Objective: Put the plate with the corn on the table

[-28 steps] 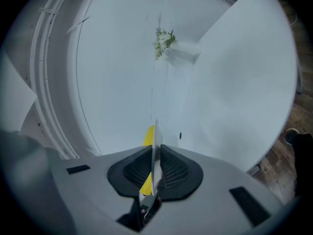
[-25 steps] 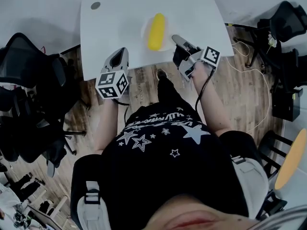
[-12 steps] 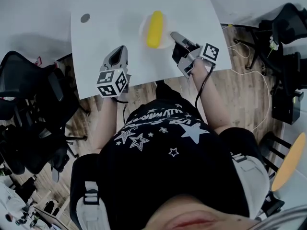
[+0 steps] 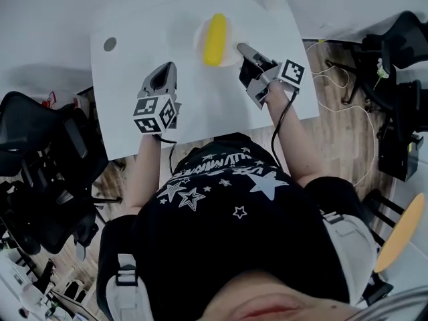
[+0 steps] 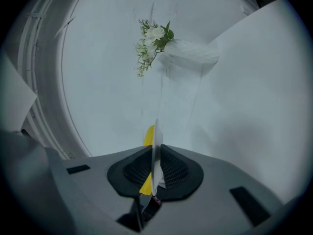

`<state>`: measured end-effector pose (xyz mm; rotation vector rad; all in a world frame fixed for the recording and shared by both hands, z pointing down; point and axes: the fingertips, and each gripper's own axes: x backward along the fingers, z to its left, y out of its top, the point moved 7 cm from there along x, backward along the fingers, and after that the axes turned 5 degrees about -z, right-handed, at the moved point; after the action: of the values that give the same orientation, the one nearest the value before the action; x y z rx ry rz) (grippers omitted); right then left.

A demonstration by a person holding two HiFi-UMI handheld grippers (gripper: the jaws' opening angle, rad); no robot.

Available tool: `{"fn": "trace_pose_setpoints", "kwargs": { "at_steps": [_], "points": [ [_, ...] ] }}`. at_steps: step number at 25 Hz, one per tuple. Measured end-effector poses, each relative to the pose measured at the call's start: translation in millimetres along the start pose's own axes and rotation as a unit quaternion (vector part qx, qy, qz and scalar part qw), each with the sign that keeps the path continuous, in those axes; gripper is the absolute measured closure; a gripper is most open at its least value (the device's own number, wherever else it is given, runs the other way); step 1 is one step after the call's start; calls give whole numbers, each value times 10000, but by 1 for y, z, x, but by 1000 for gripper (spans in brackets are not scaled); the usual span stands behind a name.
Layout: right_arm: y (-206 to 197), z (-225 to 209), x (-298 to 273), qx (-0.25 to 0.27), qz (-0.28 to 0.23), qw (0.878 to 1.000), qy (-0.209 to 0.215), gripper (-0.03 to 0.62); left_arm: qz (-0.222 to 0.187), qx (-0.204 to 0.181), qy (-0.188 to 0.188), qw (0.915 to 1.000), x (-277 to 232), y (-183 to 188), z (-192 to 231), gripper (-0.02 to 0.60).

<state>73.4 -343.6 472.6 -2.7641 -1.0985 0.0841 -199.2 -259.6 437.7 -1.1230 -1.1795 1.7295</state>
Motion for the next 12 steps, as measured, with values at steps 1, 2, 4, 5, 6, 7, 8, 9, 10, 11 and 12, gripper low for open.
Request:
{"fn": "trace_pose_setpoints", "kwargs": {
  "at_steps": [1,2,4,5,6,7,8,9,10,11,12],
  "points": [
    [6,-3,-5,0,0,10000,22,554,16,-1,-3,10000,-8,1,1,574],
    [12,-5,-9,-4,-3,10000,44,554,29,5,-12,10000,-15,3,1,574],
    [23,-11,-17,-27,-18,10000,74,554,47,31,-57,10000,-29,5,2,575],
    [29,-14,-21,-39,-27,10000,79,554,58,40,-91,9999,-36,6,2,574],
    [34,-17,-24,-42,-41,10000,75,554,72,41,-121,9999,-44,7,2,574],
    [40,-20,-27,-34,-61,10000,65,556,87,36,-140,9999,-52,8,2,574],
    [47,-23,-30,-18,-84,9999,51,554,99,30,-145,9998,-60,9,1,574],
    [53,-27,-33,1,-108,9999,37,554,104,27,-139,9998,-69,10,1,574],
    [60,-31,-36,16,-130,9999,20,554,101,27,-127,9999,-78,11,2,575],
    [66,-36,-40,26,-150,9999,3,554,92,24,-112,9999,-87,13,4,574],
    [71,-40,-44,30,-169,9999,-4,554,82,14,-97,9999,-95,15,7,574]
  ]
}}
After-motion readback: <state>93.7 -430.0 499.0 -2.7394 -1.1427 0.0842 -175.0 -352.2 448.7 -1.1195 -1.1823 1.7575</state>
